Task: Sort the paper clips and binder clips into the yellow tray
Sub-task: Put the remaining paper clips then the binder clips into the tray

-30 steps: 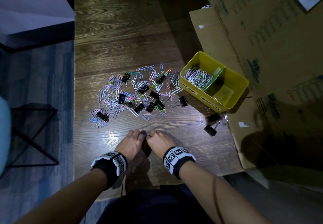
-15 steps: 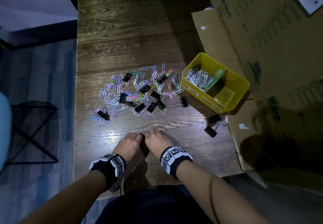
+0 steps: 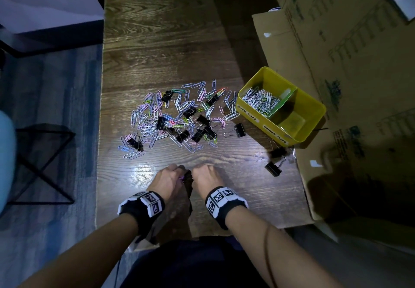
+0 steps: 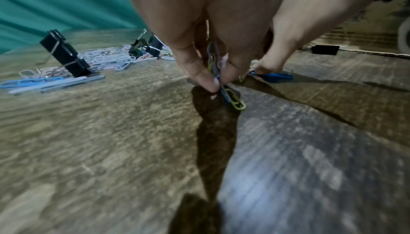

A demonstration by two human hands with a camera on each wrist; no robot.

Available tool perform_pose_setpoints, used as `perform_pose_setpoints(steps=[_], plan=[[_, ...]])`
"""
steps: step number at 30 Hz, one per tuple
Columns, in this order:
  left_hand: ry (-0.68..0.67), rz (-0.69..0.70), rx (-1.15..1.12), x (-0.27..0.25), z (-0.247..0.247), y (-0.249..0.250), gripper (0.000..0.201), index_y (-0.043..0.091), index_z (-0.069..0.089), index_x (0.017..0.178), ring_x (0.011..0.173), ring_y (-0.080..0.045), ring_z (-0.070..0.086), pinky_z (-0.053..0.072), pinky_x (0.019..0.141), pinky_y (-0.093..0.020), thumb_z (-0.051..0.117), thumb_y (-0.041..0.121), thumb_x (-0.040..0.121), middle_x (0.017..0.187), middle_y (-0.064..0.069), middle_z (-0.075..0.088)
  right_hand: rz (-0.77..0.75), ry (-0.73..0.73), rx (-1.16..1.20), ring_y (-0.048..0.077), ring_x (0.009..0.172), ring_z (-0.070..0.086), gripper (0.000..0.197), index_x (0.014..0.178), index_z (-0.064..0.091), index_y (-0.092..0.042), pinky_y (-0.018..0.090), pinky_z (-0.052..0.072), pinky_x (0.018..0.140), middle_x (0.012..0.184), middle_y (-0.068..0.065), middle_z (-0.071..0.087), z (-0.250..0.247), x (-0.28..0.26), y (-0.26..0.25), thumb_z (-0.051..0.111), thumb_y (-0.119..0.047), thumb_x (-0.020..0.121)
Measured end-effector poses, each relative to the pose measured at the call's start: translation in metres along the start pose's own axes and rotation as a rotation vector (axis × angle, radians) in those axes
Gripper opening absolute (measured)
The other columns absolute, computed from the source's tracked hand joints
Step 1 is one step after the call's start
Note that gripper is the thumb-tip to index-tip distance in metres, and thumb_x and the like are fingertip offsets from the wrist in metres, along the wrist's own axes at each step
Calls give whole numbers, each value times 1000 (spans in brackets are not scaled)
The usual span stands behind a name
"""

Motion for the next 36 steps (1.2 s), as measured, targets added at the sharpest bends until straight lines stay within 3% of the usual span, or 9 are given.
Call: perform_pose_setpoints(steps=[5,9,14,19,23,25,30,33,36], plan=[[36,-97,-134,6,-10,-26,15,18,69,79,67,-19,62,44,64,-21,64,7,70,71,-2,68,-99,36,-117,37,103,59,32,111,58,5,42,51,83,106,23,61,5,0,-13,42,17,85],[-5,-369,-750,5,-3,-56,23,12,62,67,50,-12,53,47,59,-24,66,-11,72,57,0,62,-121,41,-120,37,101,62,30,111,58,9,42,53,84,105,25,63,3,1,-7,43,16,86],[10,-556,-1289,-5,0,-59,27,3,51,68,41,-13,48,41,39,-19,41,-20,78,56,-10,50,-64,57,1,38,103,61,37,123,49,4,42,52,81,108,25,63,7,13,10,43,10,87],[-29,-554,-1596,-13,1,-44,21,5,45,71,46,-17,42,33,42,-22,35,-9,59,56,-8,48,49,79,287,28,87,63,28,115,56,-13,32,52,69,102,11,61,10,20,35,54,-8,88],[-49,-534,-1672,-13,5,-41,26,6,54,80,53,-17,48,40,46,-23,38,-7,64,63,-8,51,208,181,667,15,67,58,14,88,69,-14,24,52,69,74,1,61,9,23,61,64,-5,78],[-43,-547,-1721,-12,7,-41,22,6,54,80,54,-17,51,46,48,-23,42,-4,64,66,-8,52,268,190,916,8,53,59,13,84,69,-12,20,51,59,66,-1,59,12,23,73,68,-2,76],[-35,-506,-1931,-12,5,-40,38,7,60,69,55,-20,53,51,50,-25,74,19,35,65,-10,56,340,142,1580,9,46,59,20,85,65,-5,22,52,51,81,19,64,34,20,82,55,12,82],[-61,-501,-1885,-12,5,-39,34,12,56,68,56,-18,50,48,49,-26,74,35,50,65,-5,52,325,98,1767,11,48,51,24,85,62,-5,22,44,42,85,15,63,36,16,79,44,12,88],[-79,-523,-1731,-12,6,-36,36,16,45,67,51,-17,42,39,46,-26,45,45,89,59,-2,45,316,74,1863,17,53,42,28,71,50,-6,23,33,43,67,6,55,33,12,74,33,13,82]])
Point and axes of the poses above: each hand's wrist, its own x-axis towards the middle knuckle, its own z-axis out of the palm, y = z × x, the point moved 9 cm from there along x, towards the middle knuckle
